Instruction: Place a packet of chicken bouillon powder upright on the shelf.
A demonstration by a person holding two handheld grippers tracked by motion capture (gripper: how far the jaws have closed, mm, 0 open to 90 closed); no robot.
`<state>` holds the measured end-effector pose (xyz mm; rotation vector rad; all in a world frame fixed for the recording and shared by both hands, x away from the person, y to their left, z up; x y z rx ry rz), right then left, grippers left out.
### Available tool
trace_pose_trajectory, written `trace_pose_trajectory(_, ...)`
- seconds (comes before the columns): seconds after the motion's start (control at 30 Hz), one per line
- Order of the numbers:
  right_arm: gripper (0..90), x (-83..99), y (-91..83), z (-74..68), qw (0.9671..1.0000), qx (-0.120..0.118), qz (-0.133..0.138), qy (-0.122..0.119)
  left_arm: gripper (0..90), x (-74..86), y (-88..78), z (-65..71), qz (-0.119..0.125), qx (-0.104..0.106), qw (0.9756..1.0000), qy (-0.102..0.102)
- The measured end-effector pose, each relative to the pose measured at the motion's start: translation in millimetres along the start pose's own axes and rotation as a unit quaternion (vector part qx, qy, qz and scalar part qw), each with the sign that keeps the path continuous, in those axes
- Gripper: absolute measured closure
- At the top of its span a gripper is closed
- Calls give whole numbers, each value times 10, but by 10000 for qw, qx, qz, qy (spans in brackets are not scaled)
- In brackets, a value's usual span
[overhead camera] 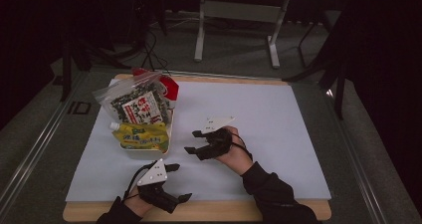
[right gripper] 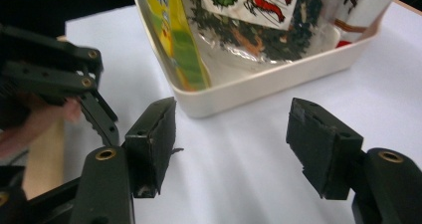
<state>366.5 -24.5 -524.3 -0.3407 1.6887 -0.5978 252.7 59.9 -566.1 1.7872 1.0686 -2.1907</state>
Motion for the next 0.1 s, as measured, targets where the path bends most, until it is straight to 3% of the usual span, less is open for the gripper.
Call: trace_pose_trajectory(0.1,358,24,-4,6,10000,-6,-14,33,18,-6,-4,4,17,-7,10000,11)
Point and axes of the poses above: each handheld gripper's, and its own axes: y roughly forward along the jaws, x roughly out of its underside, z roughly to its right, the point moved 8 cm from there along y, roughly forward along the jaws, and after that the axes turned 8 degrees about -x, right-handed, at the moved point
